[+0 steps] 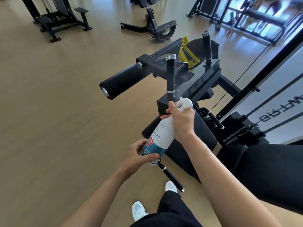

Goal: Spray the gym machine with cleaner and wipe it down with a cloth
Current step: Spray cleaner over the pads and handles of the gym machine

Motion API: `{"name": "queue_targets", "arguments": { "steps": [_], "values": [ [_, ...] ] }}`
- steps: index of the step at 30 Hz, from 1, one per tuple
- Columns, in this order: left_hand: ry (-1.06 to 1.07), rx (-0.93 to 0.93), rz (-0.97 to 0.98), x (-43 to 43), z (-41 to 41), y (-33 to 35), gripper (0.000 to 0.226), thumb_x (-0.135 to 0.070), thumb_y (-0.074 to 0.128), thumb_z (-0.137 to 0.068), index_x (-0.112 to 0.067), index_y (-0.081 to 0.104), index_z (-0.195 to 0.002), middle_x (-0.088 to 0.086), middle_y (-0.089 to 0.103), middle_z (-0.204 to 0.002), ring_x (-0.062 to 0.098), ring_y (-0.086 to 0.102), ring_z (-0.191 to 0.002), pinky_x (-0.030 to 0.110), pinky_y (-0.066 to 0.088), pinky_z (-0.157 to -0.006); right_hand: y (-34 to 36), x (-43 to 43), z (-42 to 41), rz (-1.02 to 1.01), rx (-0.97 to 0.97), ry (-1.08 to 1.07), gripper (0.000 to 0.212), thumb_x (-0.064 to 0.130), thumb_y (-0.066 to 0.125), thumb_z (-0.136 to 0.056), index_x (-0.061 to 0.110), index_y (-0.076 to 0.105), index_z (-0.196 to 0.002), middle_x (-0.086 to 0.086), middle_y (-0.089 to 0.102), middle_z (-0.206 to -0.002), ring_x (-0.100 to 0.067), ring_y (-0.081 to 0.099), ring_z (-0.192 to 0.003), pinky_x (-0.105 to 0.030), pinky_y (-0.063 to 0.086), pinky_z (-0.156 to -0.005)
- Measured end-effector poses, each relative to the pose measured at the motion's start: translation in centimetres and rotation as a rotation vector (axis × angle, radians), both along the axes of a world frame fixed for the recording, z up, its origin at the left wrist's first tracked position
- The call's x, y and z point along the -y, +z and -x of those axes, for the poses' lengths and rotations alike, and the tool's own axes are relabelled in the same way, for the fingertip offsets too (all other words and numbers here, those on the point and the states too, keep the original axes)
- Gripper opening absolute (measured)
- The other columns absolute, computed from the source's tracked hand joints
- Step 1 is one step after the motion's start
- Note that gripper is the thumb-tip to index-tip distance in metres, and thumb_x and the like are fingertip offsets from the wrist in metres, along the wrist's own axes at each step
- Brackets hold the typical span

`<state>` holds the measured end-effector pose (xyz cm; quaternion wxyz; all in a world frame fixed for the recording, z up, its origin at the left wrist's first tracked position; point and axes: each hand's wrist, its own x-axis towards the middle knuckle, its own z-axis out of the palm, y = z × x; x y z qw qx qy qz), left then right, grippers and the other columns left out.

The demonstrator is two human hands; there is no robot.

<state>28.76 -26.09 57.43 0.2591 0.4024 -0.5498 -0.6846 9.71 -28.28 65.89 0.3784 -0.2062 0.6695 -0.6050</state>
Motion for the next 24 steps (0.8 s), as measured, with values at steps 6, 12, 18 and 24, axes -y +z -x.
{"name": "queue_targets", "arguments": {
  "steps": [6,12,18,24],
  "values": [
    [0.02,0.002,-0.039,1.7,-2.8,-1.1,0.065,-0.039,0.087,-0.061,-0.017,0.071,-0.12,0.003,0.077,-0.108,0.023,0.074,-0.098,0.031,0.061,-0.079,-1.3,1.1,-2.8,0.04,-0.114,0.038,0.02,0.027,0.075,-0.093,0.014,0.059,-0.097,0.0,0.075,-0.083,-0.032,0.077,-0.07,-0.053,0.063,-0.075],
    [0.108,0.016,-0.132,5.8,-6.5,-3.3,0.069,-0.036,0.081,-0.059,-0.006,0.069,-0.12,0.006,0.078,-0.103,0.018,0.075,-0.092,0.024,0.056,-0.076,-4.4,6.2,-6.7,0.066,-0.108,0.232,0.031,0.022,0.074,-0.091,0.016,0.058,-0.116,0.008,0.072,-0.111,-0.026,0.077,-0.086,-0.057,0.061,-0.085],
    [0.139,0.134,-0.155,14.5,-10.1,-5.0,0.06,-0.048,0.073,-0.065,-0.007,0.073,-0.109,0.004,0.077,-0.095,0.015,0.072,-0.086,0.023,0.054,-0.075,-9.2,15.8,-9.9,0.0,0.13,0.207,0.019,0.015,0.065,-0.097,0.027,0.053,-0.107,0.003,0.069,-0.11,-0.024,0.076,-0.093,-0.054,0.062,-0.087],
    [0.133,0.277,-0.235,23.0,-11.7,-6.4,0.055,-0.056,0.072,-0.064,-0.012,0.072,-0.096,-0.002,0.072,-0.081,0.015,0.065,-0.075,0.025,0.047,-0.067,-13.1,26.1,-12.0,-0.208,0.267,0.232,0.016,0.017,0.053,-0.095,0.019,0.052,-0.111,-0.011,0.071,-0.114,-0.021,0.078,-0.081,-0.047,0.064,-0.079]
  ]
}}
